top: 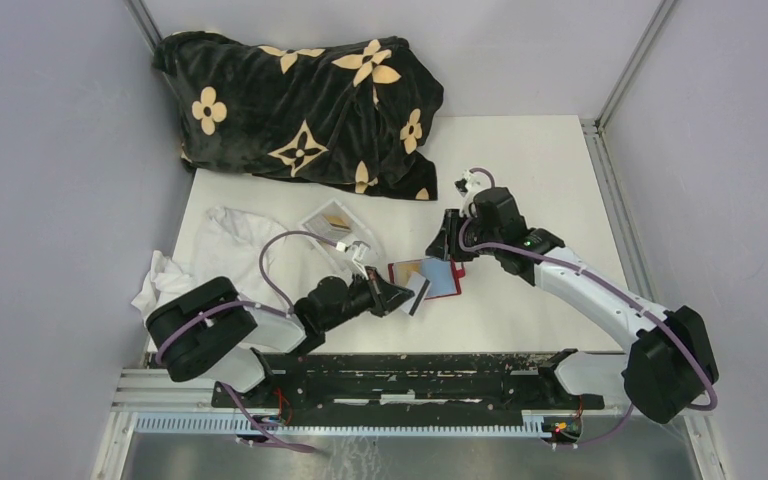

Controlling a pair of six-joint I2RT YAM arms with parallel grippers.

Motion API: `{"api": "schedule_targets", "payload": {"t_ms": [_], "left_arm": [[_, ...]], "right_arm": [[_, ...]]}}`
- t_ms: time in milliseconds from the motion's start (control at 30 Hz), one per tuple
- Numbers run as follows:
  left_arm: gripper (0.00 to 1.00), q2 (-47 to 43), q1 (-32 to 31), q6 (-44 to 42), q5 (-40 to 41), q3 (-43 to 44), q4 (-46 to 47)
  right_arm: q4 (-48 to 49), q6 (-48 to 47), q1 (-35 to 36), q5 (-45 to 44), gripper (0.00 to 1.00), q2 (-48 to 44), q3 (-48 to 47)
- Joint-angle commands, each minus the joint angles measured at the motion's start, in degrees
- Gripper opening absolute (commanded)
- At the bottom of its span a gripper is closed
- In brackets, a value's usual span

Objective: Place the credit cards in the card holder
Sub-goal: Pick up the credit card from the storage box, then insert the credit card into the card holder.

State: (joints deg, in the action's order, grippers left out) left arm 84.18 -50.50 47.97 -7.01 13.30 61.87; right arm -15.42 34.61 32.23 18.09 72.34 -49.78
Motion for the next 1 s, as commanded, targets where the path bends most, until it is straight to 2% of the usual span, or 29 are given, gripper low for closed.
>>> {"api": "schedule_targets", "payload": {"t_ms": [0,100,300,967], "left_arm": [[0.03,2.3,-6.3,8.9,24.6,4.6,-3.7],[0.03,5.3,-8.3,15.0,31.3,7.3,-7.2],[0.03,7.2,-10.7,19.5,41.4,11.0,-12.5],[0.03,14.5,-12.3,25.2,46.7,18.6,-19.1]], "right_arm": [[-2.6,-1.0,-0.2,-13.7,0.31,-0.6,-0.3],[-5.2,-1.6,-0.2,-15.8,0.22,2.6,-1.8],[-6.1,-2.1,-0.3,-17.4,0.02,8.0,-2.8],[-6.7,-1.8,-2.6,-18.7,0.01,18.0,-5.0]]}}
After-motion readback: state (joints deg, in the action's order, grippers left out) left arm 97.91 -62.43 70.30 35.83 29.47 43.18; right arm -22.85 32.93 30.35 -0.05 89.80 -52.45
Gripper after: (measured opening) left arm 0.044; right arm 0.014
